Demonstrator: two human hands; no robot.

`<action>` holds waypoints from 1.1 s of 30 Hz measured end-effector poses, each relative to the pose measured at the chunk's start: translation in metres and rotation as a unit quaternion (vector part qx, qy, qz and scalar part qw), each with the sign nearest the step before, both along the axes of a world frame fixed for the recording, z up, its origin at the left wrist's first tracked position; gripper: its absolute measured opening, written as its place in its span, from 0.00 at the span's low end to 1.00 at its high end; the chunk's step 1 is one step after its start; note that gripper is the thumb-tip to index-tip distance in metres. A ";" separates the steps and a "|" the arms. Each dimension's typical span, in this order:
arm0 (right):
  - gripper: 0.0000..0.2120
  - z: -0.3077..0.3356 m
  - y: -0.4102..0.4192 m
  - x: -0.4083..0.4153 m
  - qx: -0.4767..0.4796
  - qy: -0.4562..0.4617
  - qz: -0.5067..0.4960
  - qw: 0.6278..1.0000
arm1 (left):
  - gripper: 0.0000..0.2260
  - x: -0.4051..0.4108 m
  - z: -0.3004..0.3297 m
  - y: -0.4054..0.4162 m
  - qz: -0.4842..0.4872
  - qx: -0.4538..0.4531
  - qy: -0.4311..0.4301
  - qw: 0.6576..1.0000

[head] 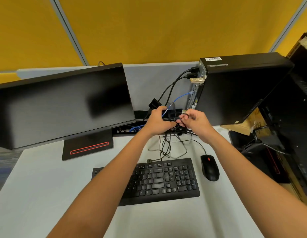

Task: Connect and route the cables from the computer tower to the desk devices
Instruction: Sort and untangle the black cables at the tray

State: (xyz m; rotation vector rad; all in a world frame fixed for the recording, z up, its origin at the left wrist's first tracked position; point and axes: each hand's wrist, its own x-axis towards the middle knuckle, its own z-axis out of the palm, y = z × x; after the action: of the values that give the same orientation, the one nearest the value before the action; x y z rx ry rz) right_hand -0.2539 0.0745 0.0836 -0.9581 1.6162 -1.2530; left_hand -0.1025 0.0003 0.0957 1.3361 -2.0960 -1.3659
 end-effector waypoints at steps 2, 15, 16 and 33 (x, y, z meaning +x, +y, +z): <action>0.14 0.010 -0.004 0.005 -0.011 -0.057 0.020 0.998 | 0.21 -0.008 -0.005 -0.001 -0.046 0.024 0.031 0.998; 0.17 0.027 -0.002 -0.022 -0.028 0.249 -0.024 0.968 | 0.20 0.027 0.004 -0.028 -0.012 -0.013 0.067 0.998; 0.19 0.014 0.004 -0.025 0.015 0.303 -0.009 0.953 | 0.19 0.030 0.008 -0.030 0.000 -0.013 0.075 0.997; 0.04 0.049 -0.003 -0.005 0.038 0.280 -0.129 0.951 | 0.20 0.001 0.088 -0.008 0.095 0.091 0.231 0.964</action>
State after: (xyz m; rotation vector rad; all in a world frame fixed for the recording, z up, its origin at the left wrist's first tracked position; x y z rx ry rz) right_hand -0.2586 0.0718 0.1324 -1.1474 2.2760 -1.1340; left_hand -0.1020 -0.0077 0.1840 1.1101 -1.5288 -1.6277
